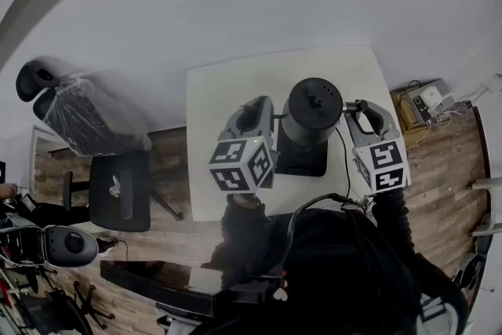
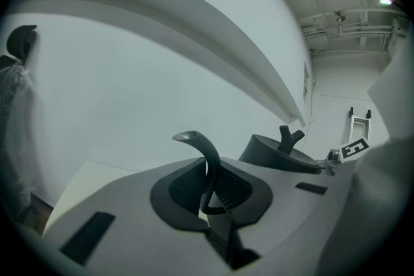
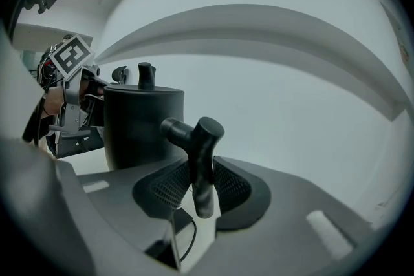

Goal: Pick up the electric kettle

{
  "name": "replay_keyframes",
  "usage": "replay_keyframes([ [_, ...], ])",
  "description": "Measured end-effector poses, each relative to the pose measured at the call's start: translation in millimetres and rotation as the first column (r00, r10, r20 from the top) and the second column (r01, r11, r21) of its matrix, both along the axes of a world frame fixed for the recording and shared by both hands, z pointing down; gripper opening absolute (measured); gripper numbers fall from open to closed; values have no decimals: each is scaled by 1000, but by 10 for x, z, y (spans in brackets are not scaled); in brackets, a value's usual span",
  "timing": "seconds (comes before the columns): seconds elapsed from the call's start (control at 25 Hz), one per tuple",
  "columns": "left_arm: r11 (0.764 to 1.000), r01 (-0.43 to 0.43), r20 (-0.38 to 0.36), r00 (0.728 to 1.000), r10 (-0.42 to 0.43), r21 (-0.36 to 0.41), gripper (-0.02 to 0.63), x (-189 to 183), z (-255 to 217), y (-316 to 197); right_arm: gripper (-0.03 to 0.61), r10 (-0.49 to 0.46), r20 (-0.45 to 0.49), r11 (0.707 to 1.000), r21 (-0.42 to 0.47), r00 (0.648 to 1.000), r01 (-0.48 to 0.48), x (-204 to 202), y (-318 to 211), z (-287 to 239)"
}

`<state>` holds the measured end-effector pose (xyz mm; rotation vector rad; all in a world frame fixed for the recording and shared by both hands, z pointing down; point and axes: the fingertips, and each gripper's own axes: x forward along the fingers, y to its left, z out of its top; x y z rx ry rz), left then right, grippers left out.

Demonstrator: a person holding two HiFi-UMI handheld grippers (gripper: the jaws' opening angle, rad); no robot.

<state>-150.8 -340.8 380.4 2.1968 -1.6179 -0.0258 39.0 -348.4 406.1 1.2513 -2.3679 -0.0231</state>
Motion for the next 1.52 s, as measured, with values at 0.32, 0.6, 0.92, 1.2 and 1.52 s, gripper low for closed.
replay_keyframes([
  [0.32,1000,6,0,1000,-6,25,15,26,-114,-41,103,4,9,1000,22,1000,-4,28,-68,-120],
  [0.6,999,8,3,1000,-8,39,14,80,-170,-28,101,10,16,999,38,1000,-11,73,-93,-175],
  [0.92,999,18,3,1000,-18,38,12,68,-191,-38,101,19,21,999,38,1000,-20,62,-118,-178],
  [1.2,999,13,7,1000,-13,48,12,41,-232,-43,101,31,28,998,46,999,-32,34,-127,-201],
  [1.52,998,3,13,1000,-4,59,12,65,-266,-18,101,38,35,998,42,999,-39,46,-101,-201],
])
